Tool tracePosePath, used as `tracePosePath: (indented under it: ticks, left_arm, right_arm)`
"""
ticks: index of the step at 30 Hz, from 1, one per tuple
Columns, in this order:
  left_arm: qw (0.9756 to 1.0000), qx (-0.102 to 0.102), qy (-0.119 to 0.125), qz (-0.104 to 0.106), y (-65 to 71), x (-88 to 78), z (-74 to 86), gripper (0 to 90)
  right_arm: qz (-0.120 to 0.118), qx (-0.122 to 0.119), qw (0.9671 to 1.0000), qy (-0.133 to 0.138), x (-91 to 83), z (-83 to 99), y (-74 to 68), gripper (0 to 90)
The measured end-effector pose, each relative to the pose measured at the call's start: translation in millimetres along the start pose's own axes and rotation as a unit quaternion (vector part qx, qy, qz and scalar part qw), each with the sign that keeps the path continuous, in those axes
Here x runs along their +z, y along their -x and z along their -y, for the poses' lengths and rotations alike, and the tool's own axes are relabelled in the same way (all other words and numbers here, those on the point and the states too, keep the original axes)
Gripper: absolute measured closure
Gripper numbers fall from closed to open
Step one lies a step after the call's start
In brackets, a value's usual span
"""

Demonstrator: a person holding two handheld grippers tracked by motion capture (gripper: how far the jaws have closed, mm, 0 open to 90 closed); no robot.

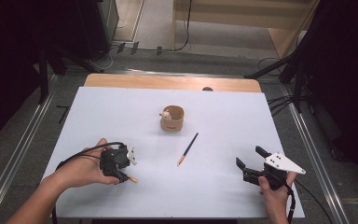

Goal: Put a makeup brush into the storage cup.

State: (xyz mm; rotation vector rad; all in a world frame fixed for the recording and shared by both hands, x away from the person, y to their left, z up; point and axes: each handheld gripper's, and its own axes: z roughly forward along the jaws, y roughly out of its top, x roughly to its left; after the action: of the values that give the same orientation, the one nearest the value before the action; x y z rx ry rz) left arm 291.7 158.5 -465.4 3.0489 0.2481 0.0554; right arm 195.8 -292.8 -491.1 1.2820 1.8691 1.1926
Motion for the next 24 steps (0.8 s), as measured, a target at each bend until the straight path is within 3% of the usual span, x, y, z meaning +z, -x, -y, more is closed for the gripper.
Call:
tracePosePath:
  ticks: [1,2,5,8,11,15,19,24]
  left_arm:
    - [1.0,0.009,-0.004,0.001,0.8,-0.3,-1.4,63.7]
    - [0.9998,0.02,-0.006,0.007,0.9,-0.6,-2.7,77.9]
    - [0.9994,0.028,-0.01,0.016,0.1,-0.1,-4.6,84.0]
    - [0.9994,0.024,-0.007,0.023,-2.7,-0.5,-3.5,84.3]
    - [0.9993,0.003,0.008,0.036,-5.8,-0.8,0.2,84.4]
    - [0.9992,-0.01,0.023,0.033,-8.6,-3.7,2.9,84.4]
    - [0.9969,-0.024,0.067,0.032,-9.3,-13.3,2.7,84.5]
    - [0.9922,-0.034,0.115,0.035,-9.7,-25.8,3.1,84.5]
  right_arm:
    - [-0.001,0.0,1.0,-0.001,0.5,0.1,-0.1,14.7]
    - [-0.002,-0.001,1.0,0.0,1.2,0.0,-0.6,14.7]
    - [-0.004,-0.003,1.0,0.0,1.2,0.0,-1.1,14.7]
    - [-0.004,-0.002,1.0,0.0,0.9,0.1,-1.8,14.7]
    - [-0.004,0.0,1.0,0.0,0.4,0.0,-1.8,14.7]
    - [-0.006,0.0,1.0,0.001,-0.1,-0.4,-1.9,14.7]
    - [-0.011,0.001,0.9999,0.002,0.4,-0.5,-2.5,14.7]
    - [-0.01,0.0,0.9999,0.005,-0.4,-1.6,-4.1,14.7]
